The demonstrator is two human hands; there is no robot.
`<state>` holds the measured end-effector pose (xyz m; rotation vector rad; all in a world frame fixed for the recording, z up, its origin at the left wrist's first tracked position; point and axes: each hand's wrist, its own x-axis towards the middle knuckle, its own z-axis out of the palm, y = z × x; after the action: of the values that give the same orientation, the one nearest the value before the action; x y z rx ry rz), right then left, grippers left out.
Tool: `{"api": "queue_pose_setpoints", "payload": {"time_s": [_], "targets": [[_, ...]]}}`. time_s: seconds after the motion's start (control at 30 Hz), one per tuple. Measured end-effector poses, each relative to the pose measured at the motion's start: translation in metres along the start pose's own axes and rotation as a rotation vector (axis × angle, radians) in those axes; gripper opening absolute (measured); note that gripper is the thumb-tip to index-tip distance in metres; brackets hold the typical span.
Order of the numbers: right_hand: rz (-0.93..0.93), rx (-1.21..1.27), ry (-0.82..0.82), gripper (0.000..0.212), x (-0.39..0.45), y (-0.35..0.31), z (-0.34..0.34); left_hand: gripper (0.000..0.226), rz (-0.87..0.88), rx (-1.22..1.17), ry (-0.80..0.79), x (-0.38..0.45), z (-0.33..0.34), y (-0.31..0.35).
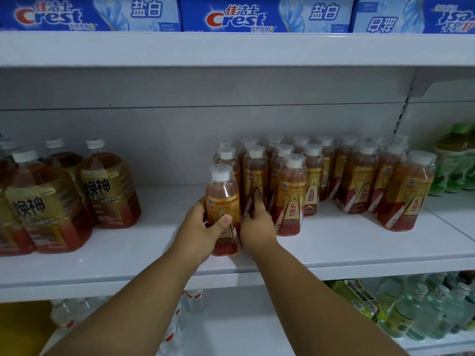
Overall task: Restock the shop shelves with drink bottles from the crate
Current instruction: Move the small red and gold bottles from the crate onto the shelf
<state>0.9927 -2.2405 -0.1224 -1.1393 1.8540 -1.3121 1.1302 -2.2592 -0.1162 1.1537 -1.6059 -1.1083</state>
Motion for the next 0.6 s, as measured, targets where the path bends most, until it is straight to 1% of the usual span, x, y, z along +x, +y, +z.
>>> {"api": "queue_pose_setpoints", "payload": {"time_s": [0.1,0.13,0.2,0.23,0.27,0.33,0.4,0.47,0.53,0.6], "targets": [[-0.020,0.015,-0.003,0.065,-0.002,0.000,-0.003,0.046,0.008,0.004,0.011,0.001,0.001,-0.001],[-0.043,0.044,0.013,0.059,-0.004,-0.001,-0.004,0.042,0.010,0.001,0.012,0.001,0.001,0.000],[-0.116,0.101,0.064,0.041,-0.013,-0.001,-0.004,0.037,0.015,0.004,0.007,0.003,0.002,0.001],[-0.164,0.101,0.084,0.033,-0.018,0.000,-0.003,0.039,0.018,0.010,0.005,0.005,0.002,0.001],[-0.215,0.077,0.089,0.030,-0.024,0.001,-0.001,0.043,0.021,0.019,0.006,0.007,0.004,0.001],[-0.278,0.010,0.075,0.035,-0.032,0.005,0.001,0.050,0.033,0.034,0.026,0.009,0.006,0.003],[-0.287,-0.020,0.057,0.038,-0.032,0.006,-0.001,0.056,0.021,0.059,0.067,0.009,0.008,0.002],[-0.284,-0.056,0.047,0.038,-0.028,0.002,-0.003,0.049,0.009,0.105,0.075,0.010,0.008,-0.002],[-0.279,-0.099,0.066,0.039,-0.024,-0.002,-0.006,0.042,0.022,0.131,0.034,0.010,0.006,-0.006],[-0.269,-0.120,0.082,0.040,-0.020,-0.004,-0.008,0.047,0.048,0.158,0.002,0.011,0.004,-0.009]]}}
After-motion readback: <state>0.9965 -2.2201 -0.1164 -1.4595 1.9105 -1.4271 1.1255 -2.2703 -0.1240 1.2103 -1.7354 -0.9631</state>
